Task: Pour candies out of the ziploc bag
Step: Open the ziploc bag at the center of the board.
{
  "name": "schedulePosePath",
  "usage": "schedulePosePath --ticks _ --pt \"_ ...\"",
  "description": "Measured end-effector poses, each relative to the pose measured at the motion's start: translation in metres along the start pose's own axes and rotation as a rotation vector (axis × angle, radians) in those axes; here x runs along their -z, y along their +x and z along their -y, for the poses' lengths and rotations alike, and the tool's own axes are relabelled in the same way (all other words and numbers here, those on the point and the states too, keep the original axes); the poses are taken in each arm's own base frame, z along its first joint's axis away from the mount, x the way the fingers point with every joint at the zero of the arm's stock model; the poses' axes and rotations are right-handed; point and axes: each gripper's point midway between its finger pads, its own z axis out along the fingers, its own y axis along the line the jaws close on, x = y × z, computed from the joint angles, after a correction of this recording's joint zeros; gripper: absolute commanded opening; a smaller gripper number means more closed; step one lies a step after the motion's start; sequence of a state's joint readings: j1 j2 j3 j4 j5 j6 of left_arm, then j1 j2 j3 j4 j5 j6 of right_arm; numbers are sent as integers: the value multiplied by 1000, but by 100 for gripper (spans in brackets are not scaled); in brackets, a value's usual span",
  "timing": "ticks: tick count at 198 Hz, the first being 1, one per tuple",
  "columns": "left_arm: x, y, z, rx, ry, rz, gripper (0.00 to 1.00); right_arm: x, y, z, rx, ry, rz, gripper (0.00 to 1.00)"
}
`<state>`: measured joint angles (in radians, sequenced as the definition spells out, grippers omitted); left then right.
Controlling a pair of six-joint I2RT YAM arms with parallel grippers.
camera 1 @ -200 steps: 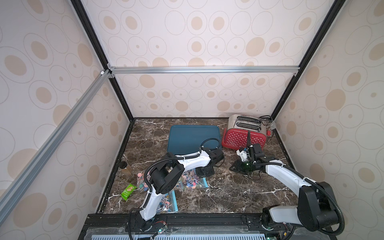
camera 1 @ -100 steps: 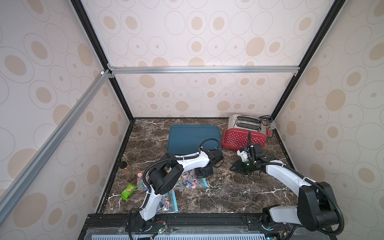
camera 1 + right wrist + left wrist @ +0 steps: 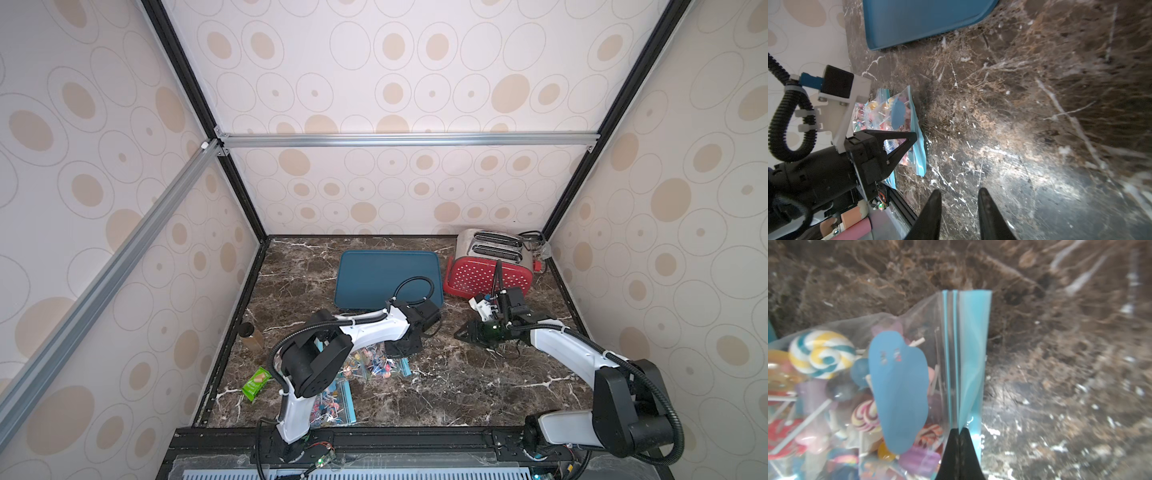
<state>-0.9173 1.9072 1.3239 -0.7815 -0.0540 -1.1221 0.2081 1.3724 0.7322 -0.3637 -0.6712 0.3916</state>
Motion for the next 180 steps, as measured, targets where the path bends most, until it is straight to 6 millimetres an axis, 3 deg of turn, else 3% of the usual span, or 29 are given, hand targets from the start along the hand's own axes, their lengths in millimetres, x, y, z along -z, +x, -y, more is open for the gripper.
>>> schedulePosePath --ticks 23,63,129,180 --pt "8 3 3 -17 83 17 0 -14 3 -7 8 -52 -41 38" --pt "3 13 6 -35 184 13 0 -52 25 -28 46 -135 -163 41" --pt "5 12 14 -49 228 19 0 -98 36 -54 92 -191 -262 32" --pt "5 12 14 -49 228 19 0 -120 41 -53 78 -192 -301 28"
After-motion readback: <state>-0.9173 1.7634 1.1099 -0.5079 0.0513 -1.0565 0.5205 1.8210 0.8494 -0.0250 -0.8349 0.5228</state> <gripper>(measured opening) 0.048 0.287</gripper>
